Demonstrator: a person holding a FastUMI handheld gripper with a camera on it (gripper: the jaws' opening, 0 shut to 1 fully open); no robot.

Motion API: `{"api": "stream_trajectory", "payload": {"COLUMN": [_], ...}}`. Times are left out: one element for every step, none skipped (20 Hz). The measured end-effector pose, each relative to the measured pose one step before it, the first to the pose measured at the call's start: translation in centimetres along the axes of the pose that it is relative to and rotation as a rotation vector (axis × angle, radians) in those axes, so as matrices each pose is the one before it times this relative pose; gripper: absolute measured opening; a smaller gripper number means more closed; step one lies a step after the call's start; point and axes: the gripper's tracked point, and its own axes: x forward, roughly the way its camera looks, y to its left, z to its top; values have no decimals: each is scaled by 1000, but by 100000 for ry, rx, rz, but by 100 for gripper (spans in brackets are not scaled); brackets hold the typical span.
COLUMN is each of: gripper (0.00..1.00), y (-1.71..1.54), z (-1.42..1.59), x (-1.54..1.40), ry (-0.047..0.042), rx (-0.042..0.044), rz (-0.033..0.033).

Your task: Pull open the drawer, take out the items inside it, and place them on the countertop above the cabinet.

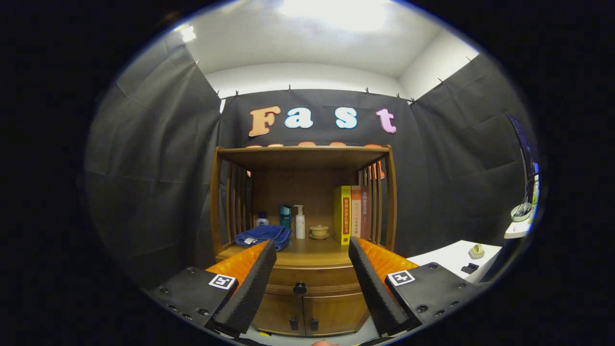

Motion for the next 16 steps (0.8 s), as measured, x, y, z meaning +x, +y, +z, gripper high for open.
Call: {"api": "stream_trajectory", "payload": {"gripper": [99, 99, 99, 99, 99, 99, 99, 99, 98, 98, 97, 97, 97, 97, 97, 97], "y": [352, 357, 188, 289, 617, 560, 647, 283, 253, 305, -197, -206, -422, -318, -114, -267], "z": [-599, -882, -1115, -1468, -1579, -1542, -1302, -1653, -1397, -1462, -1566, -1466, -1514, -1224, -912, -951], "x": [1108, 1042, 1203, 1083, 1252, 1283, 1191, 1295, 1092, 1036, 872, 936, 1148, 1004, 1033, 784], "ry": [-183, 185, 1040, 1781, 2100, 1799, 1222, 1564, 1314, 1156, 1014, 710, 804, 949, 1002, 1239], "rx": [-624, -518, -183, 246, 617, 618, 71, -329, 115, 778, 723, 540, 174, 11, 132, 468], "rz": [1090, 504, 19, 255, 661, 944, 1210, 612, 368, 299, 514, -60, -588, -840, -508, -553]}}
